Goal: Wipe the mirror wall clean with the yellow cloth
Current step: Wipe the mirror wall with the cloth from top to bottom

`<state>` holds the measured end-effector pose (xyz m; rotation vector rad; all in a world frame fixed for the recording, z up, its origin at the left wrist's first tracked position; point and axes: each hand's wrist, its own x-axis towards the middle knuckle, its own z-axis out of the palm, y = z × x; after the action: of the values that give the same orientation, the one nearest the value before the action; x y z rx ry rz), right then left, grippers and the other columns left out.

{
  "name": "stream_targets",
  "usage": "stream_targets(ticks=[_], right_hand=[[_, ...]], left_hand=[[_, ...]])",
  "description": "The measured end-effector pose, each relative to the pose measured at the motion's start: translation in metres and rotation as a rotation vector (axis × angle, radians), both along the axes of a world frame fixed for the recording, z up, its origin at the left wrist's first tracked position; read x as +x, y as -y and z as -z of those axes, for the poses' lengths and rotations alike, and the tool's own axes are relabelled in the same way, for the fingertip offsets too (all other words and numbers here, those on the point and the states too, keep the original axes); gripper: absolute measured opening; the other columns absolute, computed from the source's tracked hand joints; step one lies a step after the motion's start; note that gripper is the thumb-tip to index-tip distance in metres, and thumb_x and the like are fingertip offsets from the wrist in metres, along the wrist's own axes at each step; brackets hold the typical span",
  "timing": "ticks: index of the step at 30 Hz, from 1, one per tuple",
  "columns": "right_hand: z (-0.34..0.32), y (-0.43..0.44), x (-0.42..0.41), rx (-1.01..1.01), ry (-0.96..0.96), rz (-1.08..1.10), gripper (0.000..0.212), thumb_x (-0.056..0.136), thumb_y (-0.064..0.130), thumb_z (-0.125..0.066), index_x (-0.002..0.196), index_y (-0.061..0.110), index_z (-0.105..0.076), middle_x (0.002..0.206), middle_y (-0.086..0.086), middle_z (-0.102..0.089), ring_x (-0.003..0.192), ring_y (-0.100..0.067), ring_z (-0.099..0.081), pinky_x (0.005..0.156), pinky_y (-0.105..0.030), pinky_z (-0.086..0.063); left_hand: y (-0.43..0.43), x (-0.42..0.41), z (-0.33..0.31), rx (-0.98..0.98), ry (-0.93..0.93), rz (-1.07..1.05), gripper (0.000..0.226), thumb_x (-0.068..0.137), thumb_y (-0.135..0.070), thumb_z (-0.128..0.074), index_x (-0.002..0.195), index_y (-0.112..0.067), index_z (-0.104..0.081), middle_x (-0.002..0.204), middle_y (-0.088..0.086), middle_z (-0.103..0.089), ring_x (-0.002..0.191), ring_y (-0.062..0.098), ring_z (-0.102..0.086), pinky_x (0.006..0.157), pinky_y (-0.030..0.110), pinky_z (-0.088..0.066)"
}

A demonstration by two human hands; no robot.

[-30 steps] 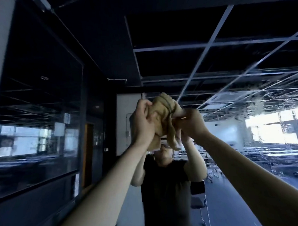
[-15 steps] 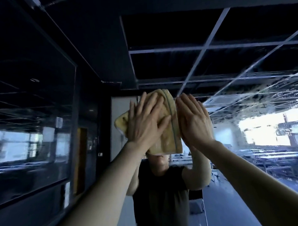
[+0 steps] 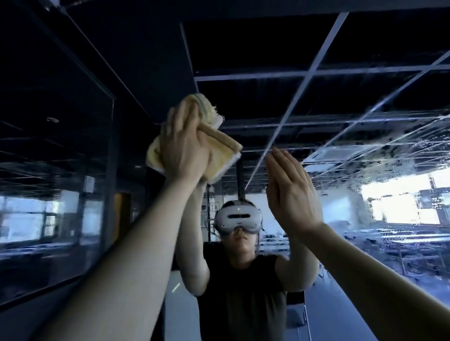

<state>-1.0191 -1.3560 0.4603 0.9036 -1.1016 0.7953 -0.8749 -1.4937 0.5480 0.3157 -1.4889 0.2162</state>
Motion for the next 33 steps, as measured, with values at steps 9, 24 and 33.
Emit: stream_targets(ticks=[9, 24, 33], right_hand=[[0.003, -0.004, -0.003, 0.048, 0.009, -0.066, 0.039, 0.093, 0.014, -0.052, 0.129, -0.001, -0.055, 0.137, -0.016, -0.051, 0.131, -0.028, -0.042, 0.111, -0.032, -0.030], [0.028, 0.011, 0.019, 0.033, 0.142, -0.067, 0.040, 0.095, -0.001, -0.048, 0.135, -0.002, -0.048, 0.142, -0.018, -0.044, 0.135, -0.030, -0.036, 0.111, -0.039, -0.032], [0.080, -0.041, 0.047, 0.277, 0.078, 0.092, 0.039, 0.085, -0.003, -0.053, 0.124, -0.006, -0.056, 0.131, -0.024, -0.054, 0.126, -0.030, -0.046, 0.100, -0.052, -0.037]], left_hand=[[-0.024, -0.017, 0.110, -0.530, 0.472, -0.032, 0.061, 0.078, -0.028, -0.042, 0.137, -0.011, -0.046, 0.145, 0.006, -0.041, 0.136, 0.022, -0.029, 0.112, 0.035, -0.020], [0.017, 0.023, 0.156, -0.132, 0.175, 0.084, 0.061, 0.082, -0.027, -0.041, 0.141, -0.013, -0.039, 0.150, 0.006, -0.034, 0.139, 0.023, -0.024, 0.110, 0.044, -0.027], [-0.005, 0.004, 0.215, -0.656, 0.623, 0.028, 0.059, 0.081, -0.031, -0.039, 0.139, -0.018, -0.036, 0.143, 0.000, -0.044, 0.134, 0.019, -0.031, 0.114, 0.036, -0.018]])
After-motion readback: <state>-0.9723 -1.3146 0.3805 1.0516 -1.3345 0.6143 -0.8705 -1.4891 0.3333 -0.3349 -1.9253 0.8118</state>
